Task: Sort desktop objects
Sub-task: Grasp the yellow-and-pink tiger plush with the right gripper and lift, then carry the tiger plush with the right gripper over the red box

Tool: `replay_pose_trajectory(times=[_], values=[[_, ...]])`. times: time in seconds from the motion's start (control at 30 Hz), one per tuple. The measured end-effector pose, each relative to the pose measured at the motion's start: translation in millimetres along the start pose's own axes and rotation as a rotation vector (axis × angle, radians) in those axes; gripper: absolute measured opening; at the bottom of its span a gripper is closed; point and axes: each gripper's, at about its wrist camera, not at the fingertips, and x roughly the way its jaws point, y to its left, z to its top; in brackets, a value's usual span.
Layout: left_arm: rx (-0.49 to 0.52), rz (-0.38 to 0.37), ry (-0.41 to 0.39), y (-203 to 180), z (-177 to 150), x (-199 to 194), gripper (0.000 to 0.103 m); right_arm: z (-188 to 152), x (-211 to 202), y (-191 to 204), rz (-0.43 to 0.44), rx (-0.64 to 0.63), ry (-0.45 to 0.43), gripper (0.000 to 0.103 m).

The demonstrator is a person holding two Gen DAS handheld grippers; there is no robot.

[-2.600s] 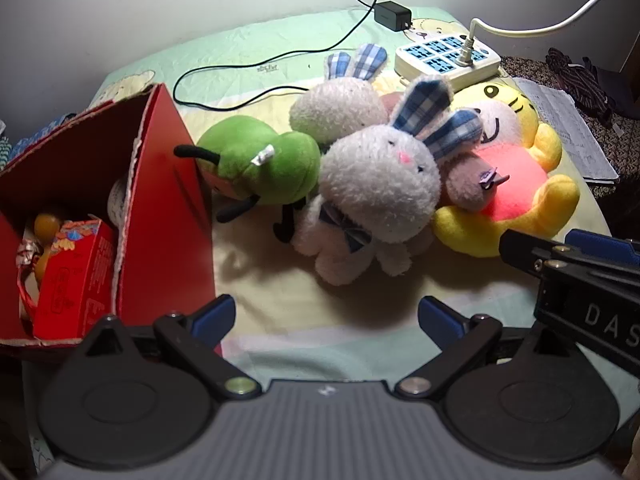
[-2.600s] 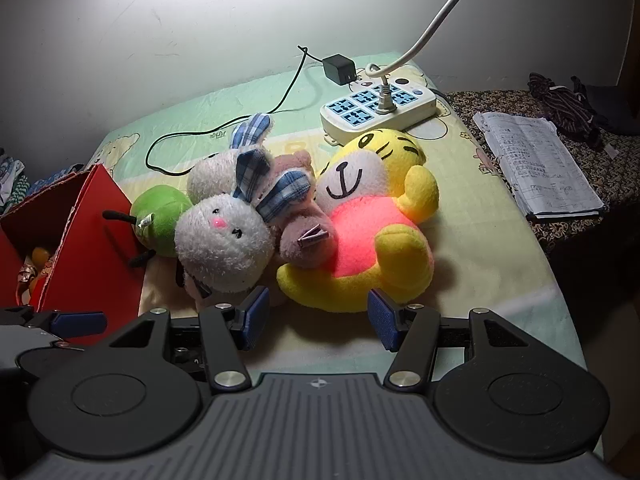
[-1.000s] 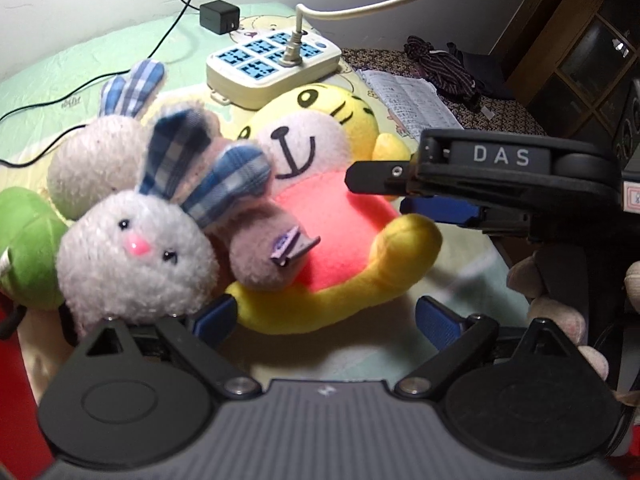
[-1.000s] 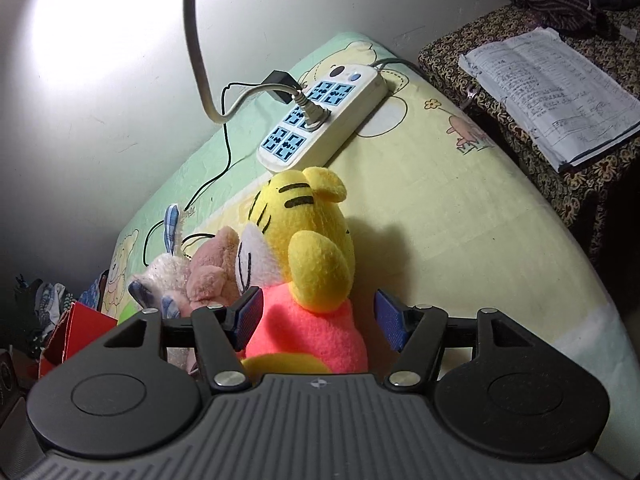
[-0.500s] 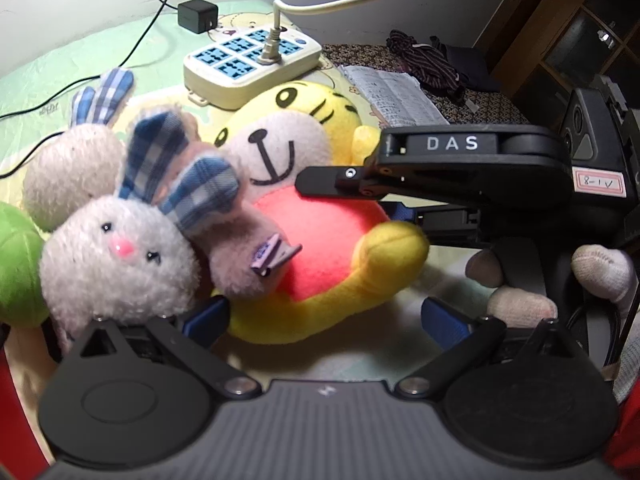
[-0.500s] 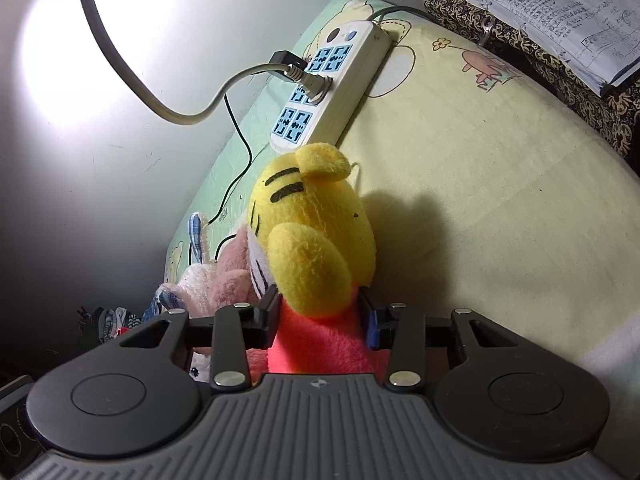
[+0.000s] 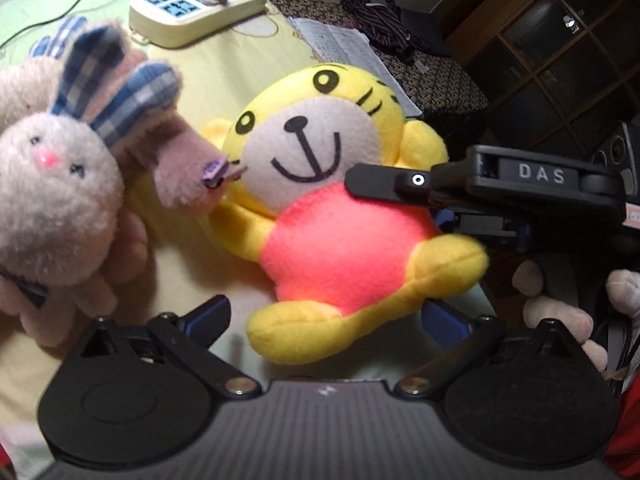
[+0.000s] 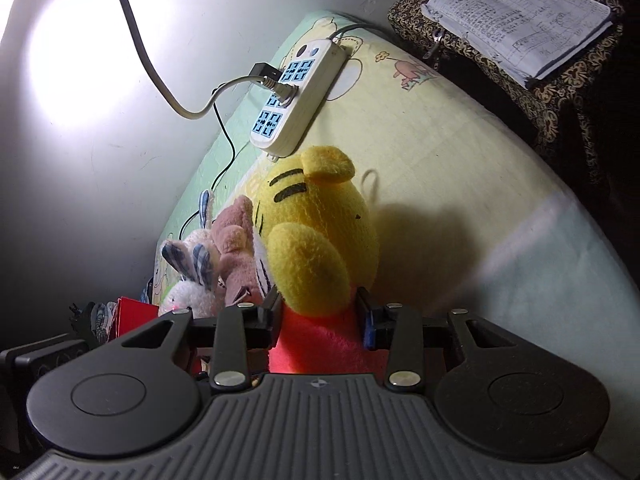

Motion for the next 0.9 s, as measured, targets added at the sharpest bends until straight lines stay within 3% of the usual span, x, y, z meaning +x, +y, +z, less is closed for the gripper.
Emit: replay_pose_trajectory(times=[0.17,0.37,0.63,0.9], values=[[0.024,-0.086,0.075,-15.2,-10.9,16.8,0.097,-22.1,-23.5,-5.6,-0.028,0.011,-0.024,0.039],[0.13,-0.113,0.037,-45.7,-21.9,3.3,0.096,-36.8,-49.8,1.1,-0.004,0.016,-0.082,0.039],[0.223,-0.061,-0.16,-60.0,-34.4,-66.8,0.096,-35.4,-67.2,50.0,0.129,-0.076,-0.146,0.039],[0.228,0.04,-0.37,-27.4,-42.9,-157.7,0.095,-46.5,-42.5,137.6,0.274,-0.221,-0.16,0.039]])
